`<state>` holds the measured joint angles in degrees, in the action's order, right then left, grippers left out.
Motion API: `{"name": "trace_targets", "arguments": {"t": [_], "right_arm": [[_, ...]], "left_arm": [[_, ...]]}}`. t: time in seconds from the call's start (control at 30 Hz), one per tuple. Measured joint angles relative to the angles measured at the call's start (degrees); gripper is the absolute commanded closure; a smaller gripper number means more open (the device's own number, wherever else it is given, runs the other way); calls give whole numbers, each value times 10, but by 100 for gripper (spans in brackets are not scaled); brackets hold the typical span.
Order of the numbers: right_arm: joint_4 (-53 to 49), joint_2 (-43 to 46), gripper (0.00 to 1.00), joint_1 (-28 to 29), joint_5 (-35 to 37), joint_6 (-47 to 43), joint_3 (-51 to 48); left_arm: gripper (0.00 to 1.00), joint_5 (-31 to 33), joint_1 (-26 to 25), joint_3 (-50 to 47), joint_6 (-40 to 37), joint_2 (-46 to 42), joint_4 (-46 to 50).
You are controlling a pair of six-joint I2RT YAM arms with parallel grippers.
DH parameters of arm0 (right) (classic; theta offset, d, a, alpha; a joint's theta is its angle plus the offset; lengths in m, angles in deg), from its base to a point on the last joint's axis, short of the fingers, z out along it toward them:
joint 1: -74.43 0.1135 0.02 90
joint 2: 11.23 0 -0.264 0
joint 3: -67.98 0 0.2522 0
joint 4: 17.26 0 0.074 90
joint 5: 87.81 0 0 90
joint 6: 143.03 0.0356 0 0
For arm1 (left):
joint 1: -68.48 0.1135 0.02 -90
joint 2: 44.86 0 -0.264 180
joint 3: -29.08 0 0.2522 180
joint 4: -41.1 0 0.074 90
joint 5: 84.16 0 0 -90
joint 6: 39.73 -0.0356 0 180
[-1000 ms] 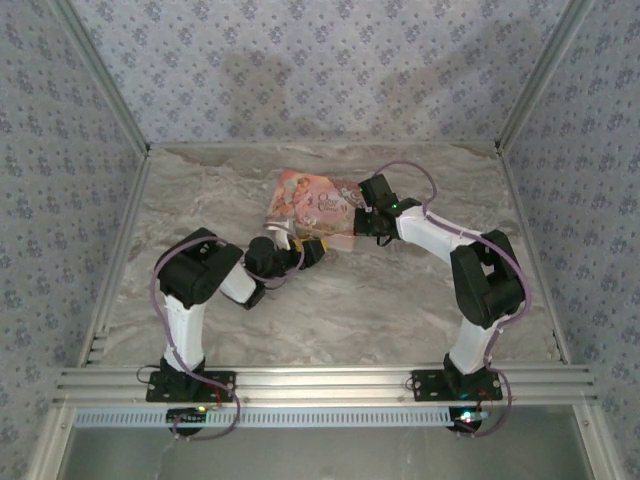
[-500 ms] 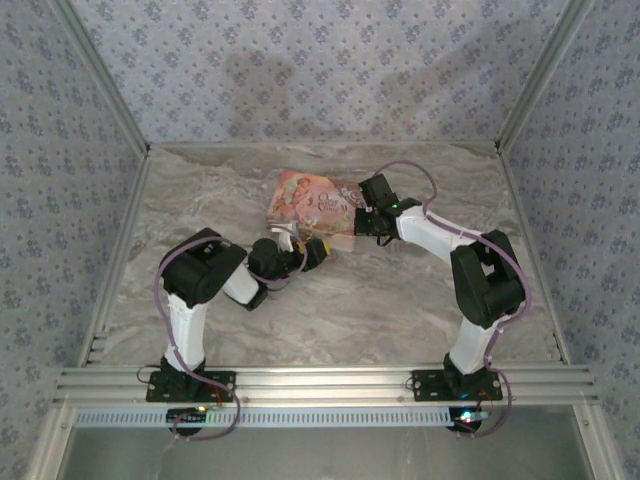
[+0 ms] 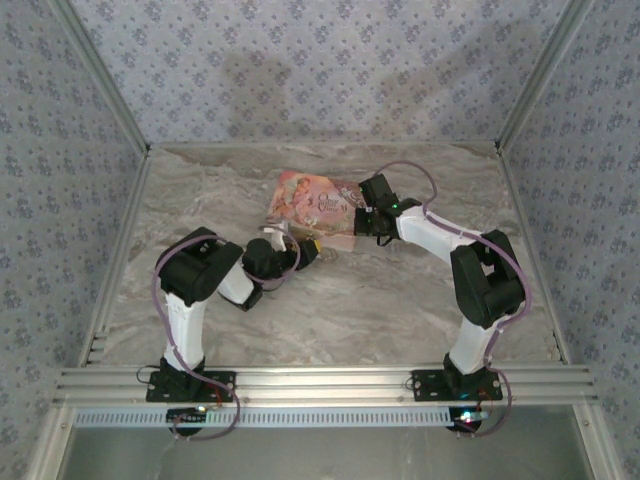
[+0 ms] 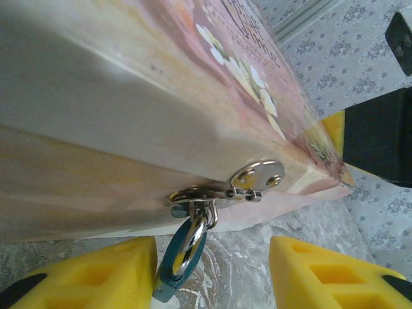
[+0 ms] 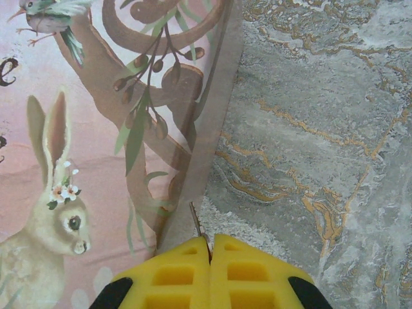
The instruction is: Unlock a padlock with a key
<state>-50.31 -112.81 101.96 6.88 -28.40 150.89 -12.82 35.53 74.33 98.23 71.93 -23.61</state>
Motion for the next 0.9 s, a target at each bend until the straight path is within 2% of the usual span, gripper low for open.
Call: {"name": "trace_targets", "arguments": {"t": [0.1, 0.13, 0.23, 0.5, 0.67, 0.9], "right_arm": [[0, 0, 100, 0, 0, 0, 0], [0, 0, 100, 0, 0, 0, 0], [0, 0, 100, 0, 0, 0, 0], [0, 0, 100, 0, 0, 0, 0], [0, 0, 100, 0, 0, 0, 0], [3, 2, 100, -3, 0, 0, -2]], "left_arm": [[57, -2, 0, 0, 5, 0, 0], [61, -4, 0, 0, 6, 0, 0], [62, -6, 0, 3, 11, 0, 1], [77, -13, 7, 15, 23, 12, 0], [82, -18, 14, 15, 31, 15, 1], [91, -45, 22, 15, 49, 15, -2]]}}
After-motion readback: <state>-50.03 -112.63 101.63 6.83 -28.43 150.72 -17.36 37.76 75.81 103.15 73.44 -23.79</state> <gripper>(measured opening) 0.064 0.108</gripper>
